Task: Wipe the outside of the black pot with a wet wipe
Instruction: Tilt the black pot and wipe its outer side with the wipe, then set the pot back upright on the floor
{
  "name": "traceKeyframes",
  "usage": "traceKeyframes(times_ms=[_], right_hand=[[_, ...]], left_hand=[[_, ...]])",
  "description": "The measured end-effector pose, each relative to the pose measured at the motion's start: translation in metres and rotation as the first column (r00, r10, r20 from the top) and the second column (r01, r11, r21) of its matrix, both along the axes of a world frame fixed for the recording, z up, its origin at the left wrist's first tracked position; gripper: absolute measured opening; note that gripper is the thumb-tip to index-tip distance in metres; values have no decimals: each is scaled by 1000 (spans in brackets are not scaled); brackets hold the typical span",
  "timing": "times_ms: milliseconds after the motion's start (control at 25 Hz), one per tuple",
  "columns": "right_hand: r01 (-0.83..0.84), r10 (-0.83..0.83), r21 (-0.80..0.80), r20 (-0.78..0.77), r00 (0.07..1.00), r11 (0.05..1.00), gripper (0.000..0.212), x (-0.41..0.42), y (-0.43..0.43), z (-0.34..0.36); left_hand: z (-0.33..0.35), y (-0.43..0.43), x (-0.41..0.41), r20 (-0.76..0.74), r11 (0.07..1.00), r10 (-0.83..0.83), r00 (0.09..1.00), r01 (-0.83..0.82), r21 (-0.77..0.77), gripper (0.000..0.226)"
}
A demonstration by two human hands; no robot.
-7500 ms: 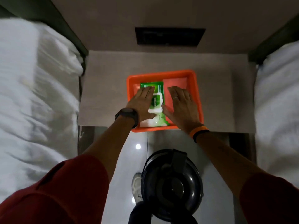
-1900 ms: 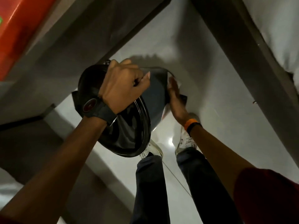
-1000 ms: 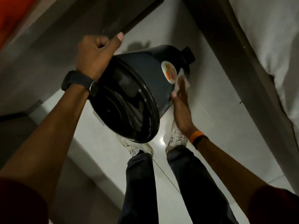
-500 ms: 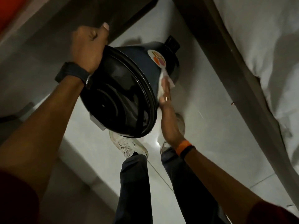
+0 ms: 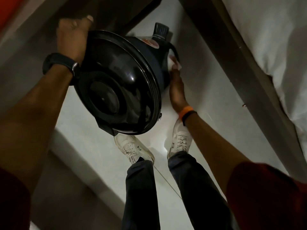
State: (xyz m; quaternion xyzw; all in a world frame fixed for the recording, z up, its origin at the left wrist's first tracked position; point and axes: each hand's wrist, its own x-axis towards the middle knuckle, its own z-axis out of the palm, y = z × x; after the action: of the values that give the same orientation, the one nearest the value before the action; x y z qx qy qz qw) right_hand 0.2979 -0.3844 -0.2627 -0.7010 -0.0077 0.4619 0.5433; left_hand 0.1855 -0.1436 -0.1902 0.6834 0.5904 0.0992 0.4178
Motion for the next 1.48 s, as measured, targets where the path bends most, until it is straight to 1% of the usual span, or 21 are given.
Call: traceKeyframes(times_ms=[160,240,320,360,440,520,600,640,680,720,760,840,880,960,1000,1040,1080,1160,1240,1320,1480], right_hand=[[16,-46,-212,-134,990,977,50,29,4,-35],[12,-29,-363,-40,999,932,42,28,-7,-29],[35,1,-536,67,998,843,31,19,-29,-23],[16,19,-572,54,998,820,26,10,-41,-16],[-86,45,-565,-85,995,821,16,-16,-64,-2],[-124,32,-548,-173,984,827,28,-38,-78,9],[-82,9,-524,-139,990,848,38,-49,-88,16],[-31,-27,-515,-105,994,857,40,-48,-92,21],[41,-80,-499,-56,995,866,40,-44,-96,28],[129,-143,-480,6,990,868,38,-37,-97,34],[204,-197,-460,64,978,864,34,-30,-95,41],[278,-246,-412,130,961,868,18,-9,-84,54],[258,-224,-402,129,966,879,13,0,-75,59],[107,-71,-475,93,993,873,17,10,-63,61],[22,25,-543,80,996,840,23,11,-61,57],[-57,123,-598,69,990,800,26,8,-58,54],[-133,215,-626,57,975,768,23,2,-54,53],[-245,303,-616,-11,953,749,17,-15,-47,48],[-303,341,-597,-52,939,743,27,-30,-36,38],[-292,385,-627,12,923,722,35,-37,-24,27],[-231,448,-677,162,879,698,32,-32,-20,21]], left_hand=[[1,-13,3,55,993,-117,992,115,30,54],[9,-27,6,26,974,-218,976,216,64,54],[22,-48,14,-77,902,-407,910,414,125,45],[30,-62,19,-172,824,-518,838,543,164,40],[43,-97,33,-359,578,-712,603,794,189,41],[52,-128,47,-492,290,-816,303,951,105,45],[54,-158,51,-556,15,-831,28,999,28,40],[53,-172,50,-565,-99,-822,-70,995,20,36],[51,-183,47,-569,-173,-813,-121,984,38,33],[47,-192,44,-576,-203,-809,-119,975,85,32],[43,-198,38,-586,-187,-808,-59,969,161,32],[35,-205,22,-577,-29,-803,148,958,286,44],[30,-206,13,-558,104,-783,275,942,319,58],[22,-211,-11,-478,414,-689,545,837,357,84],[18,-216,-22,-438,541,-623,648,762,356,93],[15,-220,-31,-423,622,-569,705,705,339,99],[11,-224,-39,-438,658,-541,718,686,312,103],[4,-234,-49,-505,666,-534,678,705,242,105],[-4,-240,-53,-536,702,-507,675,685,198,105],[-10,-238,-50,-537,758,-455,710,625,185,108],[-2,-237,-34,-517,867,-365,774,485,113,111]])
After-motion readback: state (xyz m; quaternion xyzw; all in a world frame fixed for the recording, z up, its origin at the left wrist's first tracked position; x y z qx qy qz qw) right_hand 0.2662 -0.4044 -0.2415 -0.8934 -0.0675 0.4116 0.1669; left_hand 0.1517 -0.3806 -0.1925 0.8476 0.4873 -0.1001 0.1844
